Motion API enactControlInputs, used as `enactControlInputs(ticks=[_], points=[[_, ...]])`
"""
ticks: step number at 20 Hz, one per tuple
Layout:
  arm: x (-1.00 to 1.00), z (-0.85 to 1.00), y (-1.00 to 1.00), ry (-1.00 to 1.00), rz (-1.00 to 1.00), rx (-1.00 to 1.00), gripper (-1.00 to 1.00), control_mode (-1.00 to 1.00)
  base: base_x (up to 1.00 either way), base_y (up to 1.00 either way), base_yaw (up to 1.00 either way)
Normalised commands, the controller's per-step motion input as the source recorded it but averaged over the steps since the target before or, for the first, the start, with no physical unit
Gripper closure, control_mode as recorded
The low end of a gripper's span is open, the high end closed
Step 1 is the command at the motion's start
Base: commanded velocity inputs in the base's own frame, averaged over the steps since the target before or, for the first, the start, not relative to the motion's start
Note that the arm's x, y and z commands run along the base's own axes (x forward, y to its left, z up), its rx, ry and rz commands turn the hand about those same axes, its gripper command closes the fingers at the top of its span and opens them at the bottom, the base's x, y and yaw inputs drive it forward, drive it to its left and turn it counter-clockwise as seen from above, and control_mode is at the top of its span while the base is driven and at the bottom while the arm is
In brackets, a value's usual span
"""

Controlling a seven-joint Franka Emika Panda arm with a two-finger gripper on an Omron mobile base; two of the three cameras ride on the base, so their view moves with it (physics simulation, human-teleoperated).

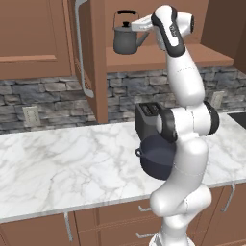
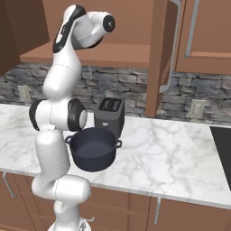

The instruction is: Pick the kettle from the cabinet and place it on a stove burner. Then pick the pot from the counter and place it on another stove burner. Finally, turn both burners on.

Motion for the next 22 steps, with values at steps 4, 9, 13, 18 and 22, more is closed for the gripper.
enactControlInputs(ticks=[4,9,13,18,22], points=[[0.00,-0.02,0.06,0.00,0.03,0.00,1.00,-1.00,0.00,0.00,0.00],[0.00,0.00,0.00,0.00,0.00,0.00,1.00,-1.00,0.00,0.00,0.00],[0.00,0.00,0.00,-0.01,0.00,0.00,1.00,-1.00,0.00,0.00,0.00],[-0.13,0.00,0.00,-0.02,0.00,0.00,1.00,-1.00,0.00,0.00,0.00],[-0.15,0.00,0.03,0.00,0.00,-0.01,1.00,-1.00,0.00,0.00,0.00]])
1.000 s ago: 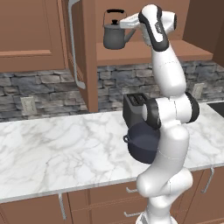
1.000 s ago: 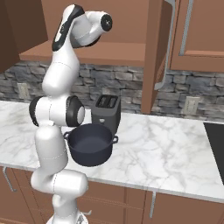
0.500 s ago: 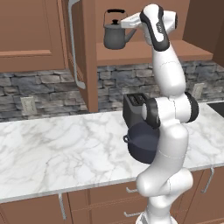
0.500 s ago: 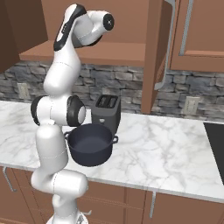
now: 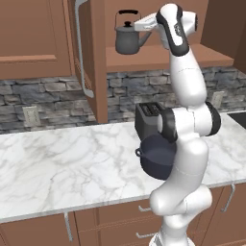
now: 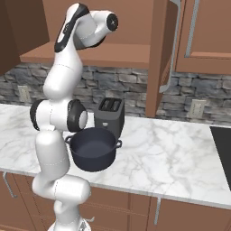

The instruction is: Pick the kettle from the cabinet and place it on a stove burner. Then pick the pot from the counter and place it on another stove burner. Finally, turn both burners on.

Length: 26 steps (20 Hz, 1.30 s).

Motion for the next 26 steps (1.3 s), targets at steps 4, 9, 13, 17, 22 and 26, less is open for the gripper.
enactControlInputs(ticks=[4,9,13,17,22,26], points=[[-0.30,-0.04,0.05,0.00,0.00,-0.01,1.00,-1.00,0.00,0.00,0.00],[-0.52,-0.23,0.02,-0.07,-0.02,-0.01,1.00,-1.00,0.00,0.00,0.00],[-0.56,-0.35,0.00,-0.14,-0.02,0.00,1.00,-1.00,0.00,0.00,0.00],[-0.51,-0.17,0.00,-0.10,-0.01,0.00,1.00,-1.00,0.00,0.00,0.00],[-0.48,-0.02,0.02,-0.03,0.00,-0.01,1.00,-1.00,0.00,0.00,0.00],[-0.50,0.00,0.00,0.00,0.00,-0.03,1.00,-1.00,0.00,0.00,0.00]])
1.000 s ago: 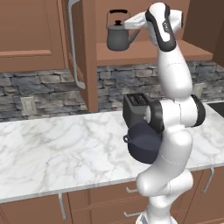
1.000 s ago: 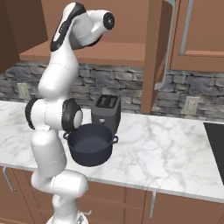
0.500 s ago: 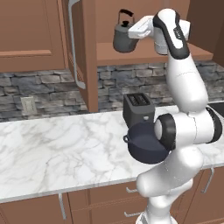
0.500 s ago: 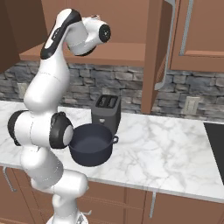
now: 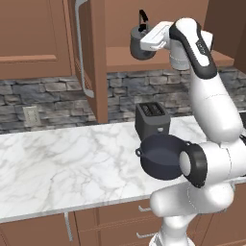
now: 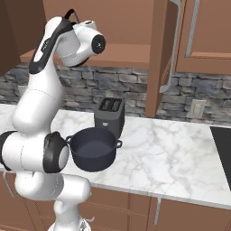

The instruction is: Pick the kettle from the cabinet and place it on a stove burner. Then pick the pot from the counter and place it on another stove burner. Finally, turn both burners on.

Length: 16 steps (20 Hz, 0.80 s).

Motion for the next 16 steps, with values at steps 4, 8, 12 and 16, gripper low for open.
enactControlInputs(ticks=[4,8,12,16], points=[[-0.53,0.00,0.00,0.00,0.00,-0.03,1.00,-1.00,0.00,0.00,0.00],[-0.60,0.00,0.00,0.00,0.00,-0.02,1.00,-1.00,0.00,0.00,0.00],[-0.65,0.00,0.00,0.00,0.00,-0.01,1.00,-1.00,0.00,0.00,0.00],[-0.63,-0.01,0.00,0.00,0.00,-0.01,1.00,-1.00,0.00,0.00,0.00]])
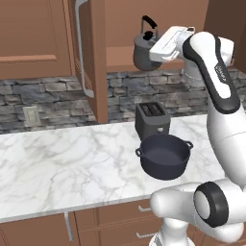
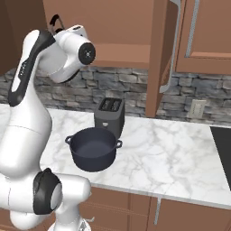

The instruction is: Pick the kettle from the cabinet and place it on a stove burner. Then pick the pot from the counter and place it on another stove burner. Finally, turn both burners on.

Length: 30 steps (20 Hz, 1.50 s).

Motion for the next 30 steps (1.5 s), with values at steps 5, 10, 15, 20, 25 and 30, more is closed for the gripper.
enactControlInputs(ticks=[5,10,15,20,25,30], points=[[-0.53,-0.08,0.00,0.00,0.00,-0.02,1.00,-1.00,0.00,0.00,0.00],[-0.45,-0.19,0.00,0.02,0.00,-0.01,1.00,-1.00,0.00,0.00,0.00],[-0.30,-0.22,-0.01,0.00,0.00,-0.01,1.00,-1.00,0.00,0.00,0.00],[-0.26,-0.19,-0.03,0.00,0.00,0.00,1.00,-1.00,0.00,0.00,0.00],[-0.20,-0.12,-0.04,0.00,0.00,-0.01,1.00,-1.00,0.00,0.00,0.00],[-0.07,-0.13,-0.17,0.00,0.00,-0.03,1.00,-1.00,0.00,0.00,0.00]])
